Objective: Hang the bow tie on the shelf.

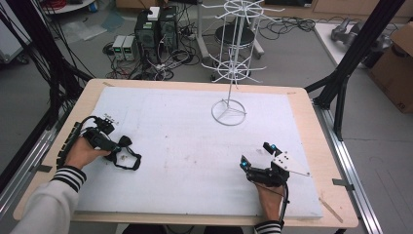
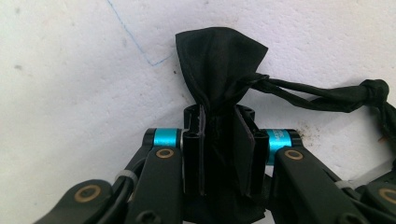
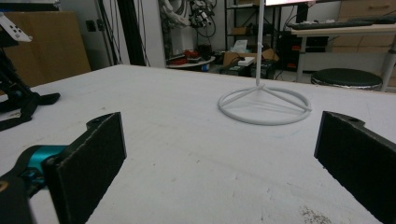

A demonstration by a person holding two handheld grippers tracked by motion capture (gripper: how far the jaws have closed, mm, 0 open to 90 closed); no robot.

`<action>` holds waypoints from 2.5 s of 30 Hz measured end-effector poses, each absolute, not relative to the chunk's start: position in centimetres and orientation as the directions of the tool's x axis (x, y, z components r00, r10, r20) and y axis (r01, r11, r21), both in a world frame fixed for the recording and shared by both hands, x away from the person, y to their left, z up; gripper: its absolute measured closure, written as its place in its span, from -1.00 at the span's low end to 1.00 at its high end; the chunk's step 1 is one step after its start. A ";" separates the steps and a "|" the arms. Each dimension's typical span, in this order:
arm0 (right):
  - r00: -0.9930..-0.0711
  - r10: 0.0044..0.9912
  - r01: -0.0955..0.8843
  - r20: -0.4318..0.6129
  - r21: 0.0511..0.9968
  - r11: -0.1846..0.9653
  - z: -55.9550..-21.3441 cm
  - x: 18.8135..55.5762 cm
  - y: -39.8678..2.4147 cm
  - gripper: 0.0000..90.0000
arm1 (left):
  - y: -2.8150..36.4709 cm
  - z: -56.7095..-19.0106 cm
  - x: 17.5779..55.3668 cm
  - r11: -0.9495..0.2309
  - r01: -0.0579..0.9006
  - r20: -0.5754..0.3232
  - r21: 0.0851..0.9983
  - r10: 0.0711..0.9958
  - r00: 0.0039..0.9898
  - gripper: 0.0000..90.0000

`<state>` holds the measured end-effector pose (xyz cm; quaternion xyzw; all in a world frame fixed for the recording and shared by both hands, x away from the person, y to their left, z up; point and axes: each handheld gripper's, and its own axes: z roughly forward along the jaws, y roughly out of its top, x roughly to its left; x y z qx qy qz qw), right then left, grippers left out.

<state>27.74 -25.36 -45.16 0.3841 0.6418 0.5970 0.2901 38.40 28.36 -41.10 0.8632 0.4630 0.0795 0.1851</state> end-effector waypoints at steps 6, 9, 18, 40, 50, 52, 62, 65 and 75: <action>-0.539 0.838 0.142 0.083 0.990 -0.006 -45.2 27.8 -25.4 -0.98 | 28.4 -41.2 38.0 -0.493 0.752 -0.035 0.438 0.826 0.563 0.67; -0.539 0.838 0.143 0.083 0.990 -0.006 -45.2 27.8 -25.4 -0.98 | 28.2 -40.9 37.9 -0.490 0.742 -0.032 0.458 0.825 0.565 0.68; -0.539 0.839 0.141 0.079 0.990 -0.003 -45.2 27.8 -25.3 -0.98 | 27.4 -38.7 37.4 -0.450 0.681 -0.063 0.578 0.808 0.586 0.68; -0.539 0.839 0.144 0.076 0.990 0.003 -45.1 27.7 -25.3 -0.98 | 24.8 -35.3 36.5 -0.332 0.519 -0.122 0.788 0.742 0.660 0.68; -0.541 0.838 0.141 0.072 0.990 0.007 -45.2 27.8 -25.3 -0.98 | 22.7 -34.1 36.2 -0.251 0.454 -0.136 0.855 0.736 0.663 0.68; -0.541 0.839 0.140 0.067 0.990 0.012 -45.1 27.8 -25.2 -0.98 | 22.2 -33.8 36.2 -0.244 0.448 -0.142 0.860 0.729 0.669 0.68; -0.540 0.839 0.139 0.065 0.990 0.012 -45.1 27.8 -25.2 -0.98 | 19.1 -32.2 36.3 -0.208 0.396 -0.147 0.894 0.700 0.699 0.68; -0.540 0.838 0.142 0.071 0.990 0.007 -45.2 27.8 -25.3 -0.98 | 18.3 -31.7 36.4 -0.205 0.385 -0.145 0.900 0.692 0.707 0.68; -0.542 0.837 0.145 0.079 0.989 0.001 -45.2 27.7 -25.3 -0.98 | 16.5 -30.6 36.6 -0.189 0.354 -0.145 0.916 0.668 0.730 0.69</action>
